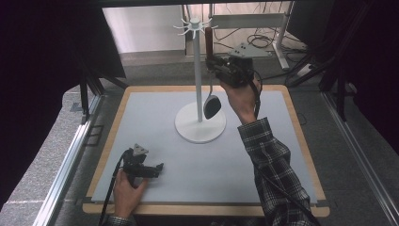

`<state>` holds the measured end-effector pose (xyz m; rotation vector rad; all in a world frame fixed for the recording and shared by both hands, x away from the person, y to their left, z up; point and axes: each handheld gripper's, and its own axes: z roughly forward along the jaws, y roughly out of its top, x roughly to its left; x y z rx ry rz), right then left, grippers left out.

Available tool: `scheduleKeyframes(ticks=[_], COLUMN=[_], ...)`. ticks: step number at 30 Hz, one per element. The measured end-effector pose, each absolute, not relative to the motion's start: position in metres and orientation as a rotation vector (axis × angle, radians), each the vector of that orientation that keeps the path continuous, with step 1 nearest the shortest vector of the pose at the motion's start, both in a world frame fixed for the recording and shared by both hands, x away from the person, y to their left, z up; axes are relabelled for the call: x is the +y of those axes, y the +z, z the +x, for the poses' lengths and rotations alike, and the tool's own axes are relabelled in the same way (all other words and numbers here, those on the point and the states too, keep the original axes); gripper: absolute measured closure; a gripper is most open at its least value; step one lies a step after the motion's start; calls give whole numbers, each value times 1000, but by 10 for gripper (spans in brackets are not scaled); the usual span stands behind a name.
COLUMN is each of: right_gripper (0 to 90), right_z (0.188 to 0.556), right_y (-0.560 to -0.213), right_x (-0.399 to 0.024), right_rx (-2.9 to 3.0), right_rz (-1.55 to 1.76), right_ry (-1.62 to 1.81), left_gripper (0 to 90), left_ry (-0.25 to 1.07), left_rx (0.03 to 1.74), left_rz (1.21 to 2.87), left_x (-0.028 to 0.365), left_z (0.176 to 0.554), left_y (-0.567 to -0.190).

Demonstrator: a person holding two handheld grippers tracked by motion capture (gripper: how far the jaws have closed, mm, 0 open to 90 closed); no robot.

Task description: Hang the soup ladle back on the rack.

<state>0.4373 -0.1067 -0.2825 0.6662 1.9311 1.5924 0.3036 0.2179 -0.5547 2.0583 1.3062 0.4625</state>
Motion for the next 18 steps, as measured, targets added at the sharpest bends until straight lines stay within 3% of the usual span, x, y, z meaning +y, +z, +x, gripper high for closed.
scheduleKeyframes(ticks=[18], right_gripper=[731], right_z=[444], right_y=[-287], right_x=[-97], right_rx=[1908], right_rz=[673], right_ry=[1586], left_gripper=[1], left_ry=[463], left_rx=[1307], left_rz=[2057], left_x=[218], left_z=[304], left_y=[-555])
